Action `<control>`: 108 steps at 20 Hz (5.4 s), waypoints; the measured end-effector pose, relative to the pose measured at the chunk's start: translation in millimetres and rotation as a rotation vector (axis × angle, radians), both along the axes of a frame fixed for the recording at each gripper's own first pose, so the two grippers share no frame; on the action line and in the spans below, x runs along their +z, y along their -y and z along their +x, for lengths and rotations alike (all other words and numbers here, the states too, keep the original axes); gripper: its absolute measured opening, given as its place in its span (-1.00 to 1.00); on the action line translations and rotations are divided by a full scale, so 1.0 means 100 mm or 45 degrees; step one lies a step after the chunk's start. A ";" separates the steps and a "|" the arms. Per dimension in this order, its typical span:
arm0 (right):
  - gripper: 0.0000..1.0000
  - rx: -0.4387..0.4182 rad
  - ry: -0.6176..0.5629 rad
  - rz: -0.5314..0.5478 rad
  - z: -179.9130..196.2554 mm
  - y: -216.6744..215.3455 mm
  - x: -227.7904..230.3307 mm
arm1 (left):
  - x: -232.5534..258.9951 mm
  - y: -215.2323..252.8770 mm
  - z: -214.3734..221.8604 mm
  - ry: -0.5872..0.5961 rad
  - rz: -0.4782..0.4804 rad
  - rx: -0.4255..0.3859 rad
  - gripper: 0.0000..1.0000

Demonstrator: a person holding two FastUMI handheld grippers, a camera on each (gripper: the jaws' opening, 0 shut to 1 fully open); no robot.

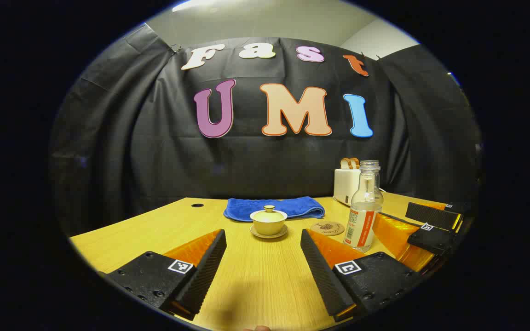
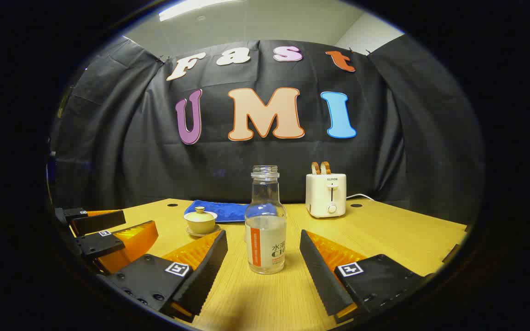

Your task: Open the teacup lid with one hand, grasp the water bottle and pour water into the teacup with the other hand; after pouring, place the water bottle on the coaster and then close the teacup lid.

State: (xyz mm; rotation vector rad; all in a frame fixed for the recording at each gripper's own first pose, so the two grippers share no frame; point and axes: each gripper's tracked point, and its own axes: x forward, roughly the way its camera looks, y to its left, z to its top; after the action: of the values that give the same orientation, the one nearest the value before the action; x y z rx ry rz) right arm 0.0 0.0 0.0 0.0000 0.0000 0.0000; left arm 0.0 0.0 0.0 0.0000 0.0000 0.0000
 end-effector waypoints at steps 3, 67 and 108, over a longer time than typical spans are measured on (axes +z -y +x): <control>0.99 0.000 0.000 0.000 0.00 0.00 0.00 | 0.00 0.00 0.00 0.000 0.000 0.001 0.90; 1.00 -0.197 0.007 -0.013 0.16 0.93 0.03 | -0.33 0.09 2.17 -0.261 0.115 -0.018 0.43; 0.99 -0.119 0.006 -0.012 0.14 0.81 0.01 | -0.01 -0.38 0.16 -0.001 -0.003 -0.040 -0.57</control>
State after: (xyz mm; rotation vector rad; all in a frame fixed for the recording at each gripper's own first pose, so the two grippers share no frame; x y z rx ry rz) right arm 14.4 -80.7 1.0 -0.0092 -0.0047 -0.0935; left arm 15.8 38.0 -0.5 -0.0022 0.0010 -0.0315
